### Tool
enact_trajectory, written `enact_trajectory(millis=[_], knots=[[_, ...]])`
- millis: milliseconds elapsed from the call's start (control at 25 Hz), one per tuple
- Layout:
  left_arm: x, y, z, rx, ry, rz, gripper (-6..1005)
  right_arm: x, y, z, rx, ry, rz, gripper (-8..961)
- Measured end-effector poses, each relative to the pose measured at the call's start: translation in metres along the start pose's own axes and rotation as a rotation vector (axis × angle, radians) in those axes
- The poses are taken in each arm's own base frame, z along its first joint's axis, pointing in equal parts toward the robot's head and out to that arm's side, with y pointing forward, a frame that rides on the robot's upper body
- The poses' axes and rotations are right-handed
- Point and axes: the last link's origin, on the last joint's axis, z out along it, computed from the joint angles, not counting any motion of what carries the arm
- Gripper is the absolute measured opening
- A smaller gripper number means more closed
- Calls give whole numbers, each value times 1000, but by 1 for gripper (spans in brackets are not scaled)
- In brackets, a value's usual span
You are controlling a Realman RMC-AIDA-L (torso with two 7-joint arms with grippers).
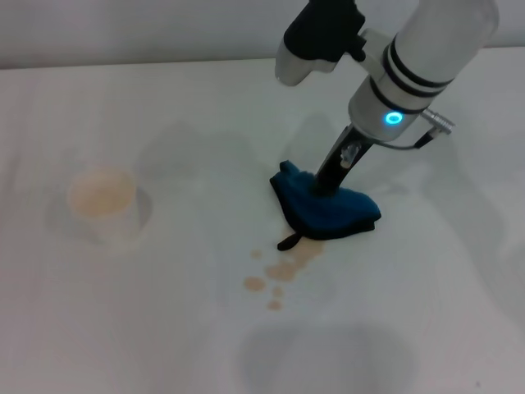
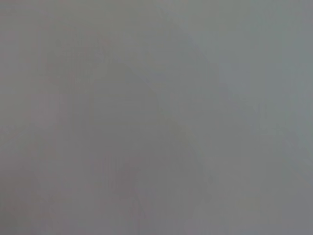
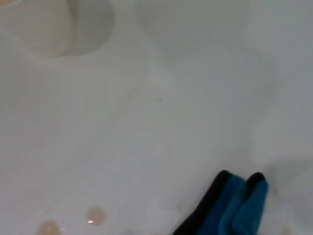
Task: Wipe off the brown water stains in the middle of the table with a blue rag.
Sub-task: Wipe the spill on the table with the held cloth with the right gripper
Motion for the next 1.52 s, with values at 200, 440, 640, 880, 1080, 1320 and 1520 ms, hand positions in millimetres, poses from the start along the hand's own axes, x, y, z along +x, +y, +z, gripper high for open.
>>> enact_trajectory(millis=[200,440,640,880,1080,1320,1520], knots=[[1,0,1,1,5,-2,862,2,17,4,-102,4,-47,86],[3,2,6,-6,14,-2,862,8,32,7,-209,40,-108,86],[5,2,9,-11,24,2,862,18,46,14,-254,114,-175,85],[7,3,12,-14,30,5,861,30,59,21,-300,170,-221,85],[8,4,12,-21,33,9,861,25,76,16,-361,156,-277,85],[9,3,12,-25,41,20,862,17,87,17,-368,137,-326,85],[9,0,8,-20,39,25,862,8,88,20,-335,117,-333,84]])
